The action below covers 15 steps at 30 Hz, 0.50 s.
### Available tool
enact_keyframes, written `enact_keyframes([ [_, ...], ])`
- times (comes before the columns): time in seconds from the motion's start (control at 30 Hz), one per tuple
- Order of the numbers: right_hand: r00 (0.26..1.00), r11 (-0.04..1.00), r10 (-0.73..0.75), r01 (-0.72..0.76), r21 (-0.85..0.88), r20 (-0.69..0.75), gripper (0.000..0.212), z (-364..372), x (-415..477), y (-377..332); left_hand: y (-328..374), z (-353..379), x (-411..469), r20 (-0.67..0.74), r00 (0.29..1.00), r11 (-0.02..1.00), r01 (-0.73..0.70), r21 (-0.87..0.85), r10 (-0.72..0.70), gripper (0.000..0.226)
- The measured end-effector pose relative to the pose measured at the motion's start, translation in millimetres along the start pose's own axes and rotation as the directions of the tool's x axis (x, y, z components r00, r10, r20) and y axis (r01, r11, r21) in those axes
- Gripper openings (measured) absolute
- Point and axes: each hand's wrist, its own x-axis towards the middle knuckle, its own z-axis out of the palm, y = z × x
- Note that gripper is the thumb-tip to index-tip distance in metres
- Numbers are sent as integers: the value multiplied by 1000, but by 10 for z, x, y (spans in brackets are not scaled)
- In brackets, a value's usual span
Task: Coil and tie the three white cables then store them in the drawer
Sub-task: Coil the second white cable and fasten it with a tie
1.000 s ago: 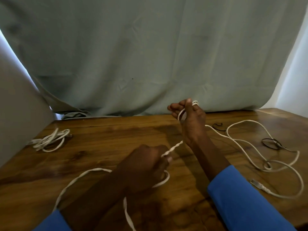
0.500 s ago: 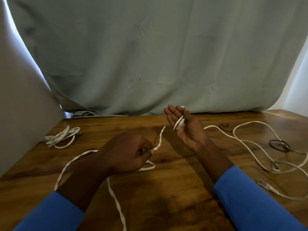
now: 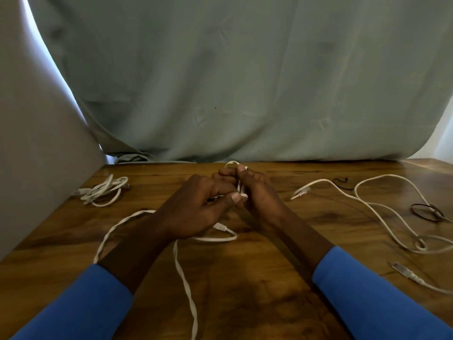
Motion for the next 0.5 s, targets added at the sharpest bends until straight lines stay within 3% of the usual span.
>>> enact_keyframes([
  [0.17, 988, 990, 108, -116, 74, 110, 39, 124, -71, 54, -96, -3, 16, -175, 980, 981, 64, -185, -98, 25],
  [0.33, 977, 990, 143, -139, -35, 158, 38, 153, -103, 68, -193, -64, 16, -396, 915, 997, 77, -28, -82, 25],
  [0.5, 924, 941, 233, -293, 167, 303, 42, 122, -85, 68, -287, -62, 30, -471, 861, 982, 162, -100, -190, 29],
])
